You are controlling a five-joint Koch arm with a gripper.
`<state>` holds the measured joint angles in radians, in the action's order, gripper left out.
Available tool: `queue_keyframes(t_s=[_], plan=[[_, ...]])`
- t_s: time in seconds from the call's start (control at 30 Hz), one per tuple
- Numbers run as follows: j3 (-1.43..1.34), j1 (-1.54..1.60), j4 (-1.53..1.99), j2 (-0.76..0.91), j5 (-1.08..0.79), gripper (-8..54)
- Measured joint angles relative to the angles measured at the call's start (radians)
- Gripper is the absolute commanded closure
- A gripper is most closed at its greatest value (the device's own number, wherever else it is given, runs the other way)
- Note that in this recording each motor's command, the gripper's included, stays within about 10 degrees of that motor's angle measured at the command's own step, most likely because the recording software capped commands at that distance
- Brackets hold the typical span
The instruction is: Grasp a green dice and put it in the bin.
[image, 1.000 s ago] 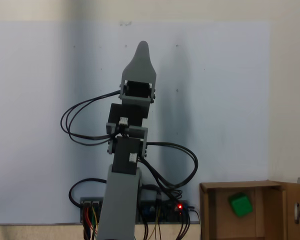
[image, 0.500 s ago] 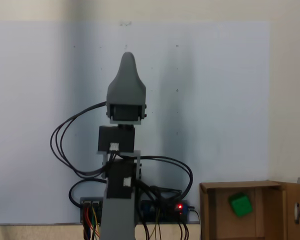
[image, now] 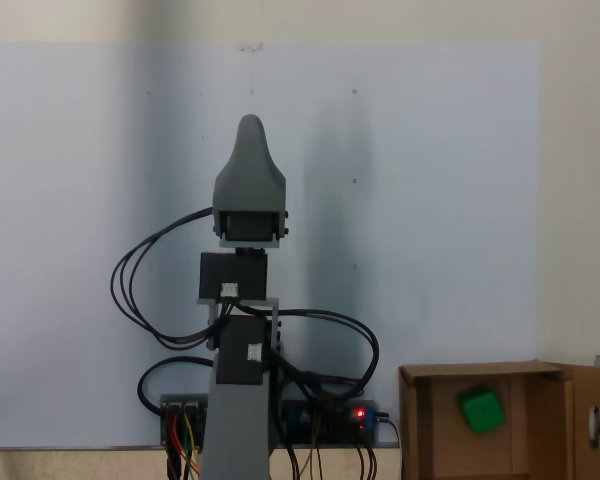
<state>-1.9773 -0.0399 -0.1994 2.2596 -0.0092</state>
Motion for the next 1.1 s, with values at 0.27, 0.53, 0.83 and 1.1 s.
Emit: queue_keyframes(t_s=[0.27, 0.53, 0.83, 1.1], plan=[[-0.249, 0.002, -0.103, 0.000, 0.000, 0.5], [-0.520, 0.002, -0.295, 0.000, 0.000, 1.7], [-0.629, 0.002, -0.488, 0.000, 0.002, 2.4], [-0.675, 0.003, -0.664, 0.000, 0.002, 2.1]])
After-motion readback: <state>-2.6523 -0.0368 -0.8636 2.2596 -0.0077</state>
